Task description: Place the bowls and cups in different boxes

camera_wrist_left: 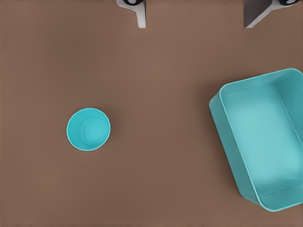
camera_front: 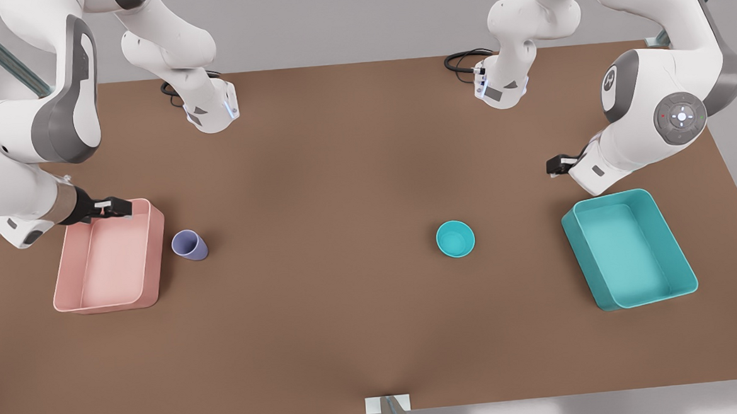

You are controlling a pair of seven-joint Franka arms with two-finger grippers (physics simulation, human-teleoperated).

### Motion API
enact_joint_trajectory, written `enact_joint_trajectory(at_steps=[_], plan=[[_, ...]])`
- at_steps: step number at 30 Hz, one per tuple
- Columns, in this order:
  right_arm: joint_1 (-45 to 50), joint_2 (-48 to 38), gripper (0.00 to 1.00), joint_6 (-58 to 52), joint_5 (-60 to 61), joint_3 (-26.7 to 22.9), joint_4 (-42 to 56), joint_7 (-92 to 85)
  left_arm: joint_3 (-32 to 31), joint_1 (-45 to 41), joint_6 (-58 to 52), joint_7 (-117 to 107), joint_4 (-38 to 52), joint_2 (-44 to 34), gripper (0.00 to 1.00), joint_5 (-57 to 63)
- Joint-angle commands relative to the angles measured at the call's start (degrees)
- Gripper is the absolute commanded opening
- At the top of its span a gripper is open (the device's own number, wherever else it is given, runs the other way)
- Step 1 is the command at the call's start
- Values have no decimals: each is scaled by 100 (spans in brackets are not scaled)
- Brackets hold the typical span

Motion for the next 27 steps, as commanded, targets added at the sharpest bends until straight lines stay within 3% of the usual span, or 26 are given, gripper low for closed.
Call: enact_joint_trajectory(at_steps=[1, 3, 6, 9, 12, 15, 26, 27], plan=[[1, -6, 100, 108, 4, 0, 2, -50, -1, 0, 45, -38, 2, -6, 100, 0], [45, 187, 100, 186, -4, 18, 90, -50, -1, -17, 229, -64, 2, 248, 100, -263], [423, 1022, 100, 749, 84, 53, 345, -50, -18, -61, 1239, -73, 609, 1804, 100, -922], [616, 1497, 100, 1417, 171, 53, 214, -50, -238, -70, 2724, -152, 521, 2805, 100, -1159], [616, 1348, 100, 1971, 180, 53, -463, -41, -326, -140, 3630, -161, 38, 3017, 100, -1468], [511, 601, 100, 2955, 180, 36, -1949, -50, -352, -149, 3622, -117, -349, 2991, 100, -1705], [45, 477, 100, 4370, 180, -8, -3381, -50, -440, -289, 3824, 32, -1070, 3079, 100, -1678], [36, 539, 100, 4520, 180, -8, -3469, -50, -449, -290, 3833, 23, -1070, 3105, 93, -1687]])
